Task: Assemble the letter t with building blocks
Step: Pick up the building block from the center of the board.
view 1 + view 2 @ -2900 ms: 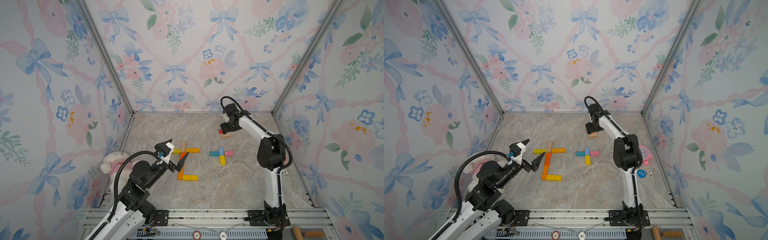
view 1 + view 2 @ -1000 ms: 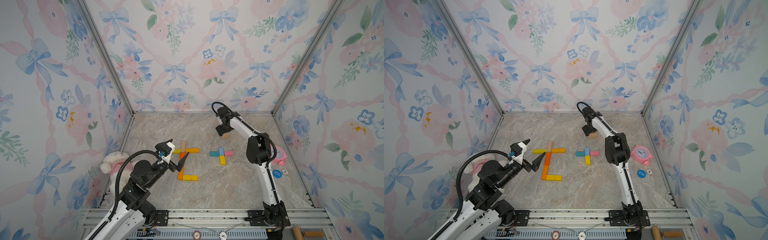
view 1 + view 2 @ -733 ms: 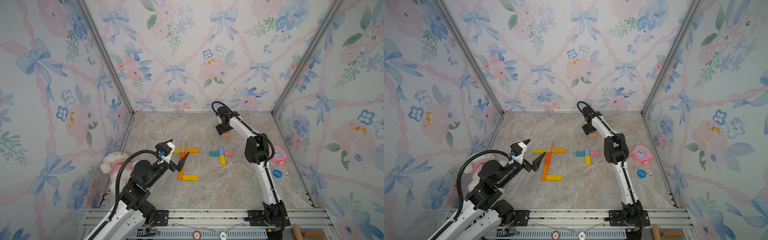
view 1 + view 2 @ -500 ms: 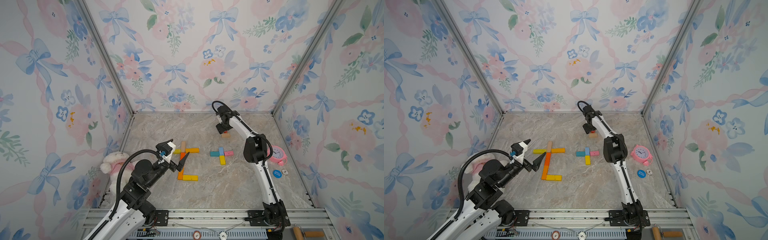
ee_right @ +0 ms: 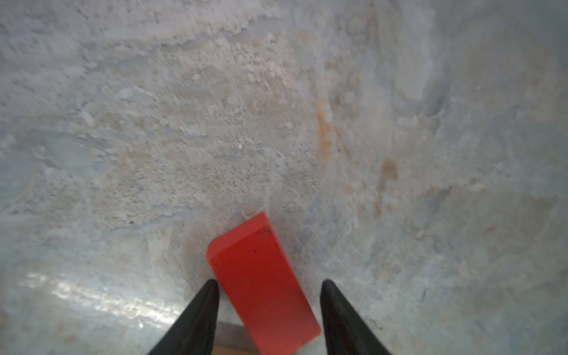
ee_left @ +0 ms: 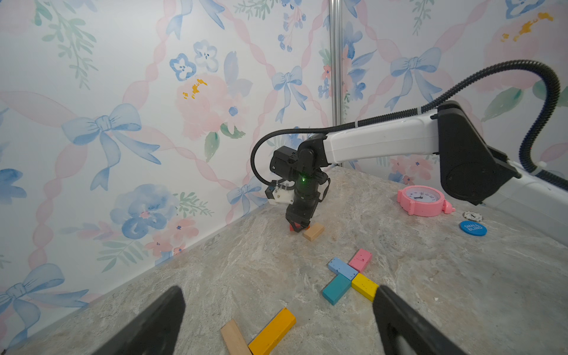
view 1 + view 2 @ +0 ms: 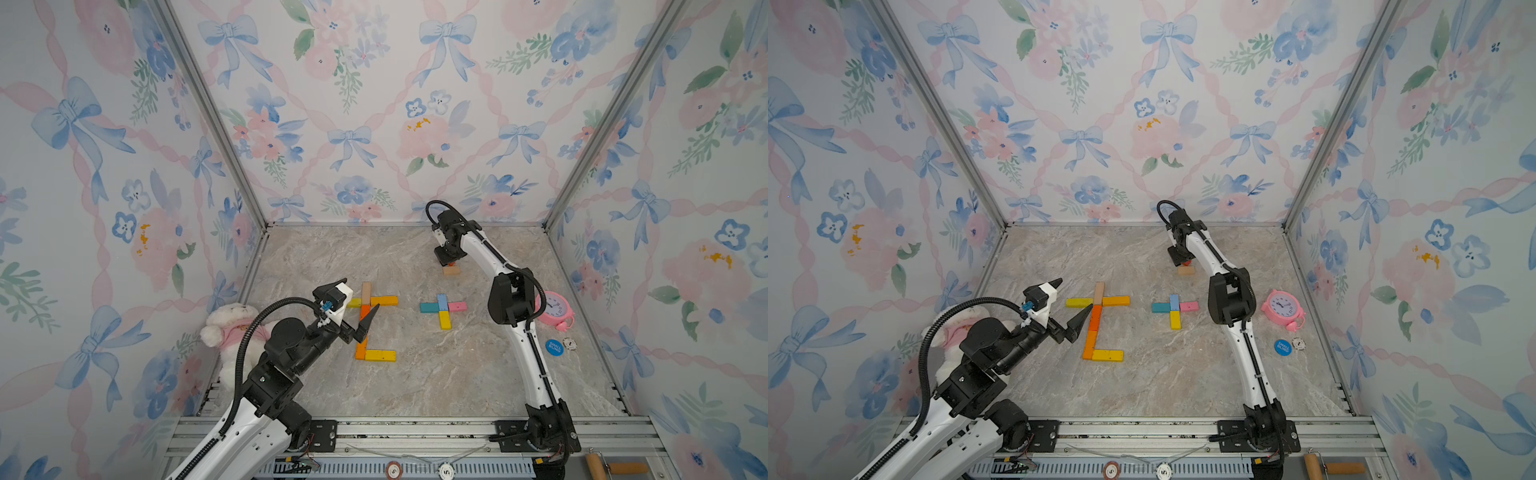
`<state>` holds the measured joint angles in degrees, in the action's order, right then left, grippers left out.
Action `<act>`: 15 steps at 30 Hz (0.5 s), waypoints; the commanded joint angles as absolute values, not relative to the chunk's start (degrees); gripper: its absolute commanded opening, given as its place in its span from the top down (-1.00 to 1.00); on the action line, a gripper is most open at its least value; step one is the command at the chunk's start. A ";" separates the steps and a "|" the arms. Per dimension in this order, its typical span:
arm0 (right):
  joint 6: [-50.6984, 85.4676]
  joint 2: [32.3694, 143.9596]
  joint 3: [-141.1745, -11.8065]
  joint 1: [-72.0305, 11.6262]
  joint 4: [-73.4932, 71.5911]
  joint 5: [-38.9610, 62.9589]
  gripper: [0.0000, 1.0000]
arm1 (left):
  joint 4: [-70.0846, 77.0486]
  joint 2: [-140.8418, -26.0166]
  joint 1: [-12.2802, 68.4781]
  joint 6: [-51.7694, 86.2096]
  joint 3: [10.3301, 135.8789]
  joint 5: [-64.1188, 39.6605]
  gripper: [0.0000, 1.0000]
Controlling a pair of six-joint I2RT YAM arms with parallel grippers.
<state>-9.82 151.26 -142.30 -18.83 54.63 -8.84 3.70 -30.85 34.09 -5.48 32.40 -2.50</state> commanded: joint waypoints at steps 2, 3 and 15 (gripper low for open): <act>-9.95 153.15 -144.00 -18.23 56.61 -6.38 -0.10 | 4.59 -30.62 33.71 -6.27 32.32 -2.33 -0.96; -9.91 153.23 -144.05 -18.15 56.92 -5.90 -0.10 | 4.60 -30.67 33.67 -6.29 32.34 -2.43 -0.96; -7.64 151.87 -142.81 -18.02 56.29 -5.45 0.32 | 4.64 -30.46 33.69 -6.28 32.32 -2.55 -0.96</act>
<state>-8.78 151.41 -142.61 -18.52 55.40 -5.96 3.73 -30.85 34.09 -5.58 32.40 -2.52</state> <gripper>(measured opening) 0.350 0.979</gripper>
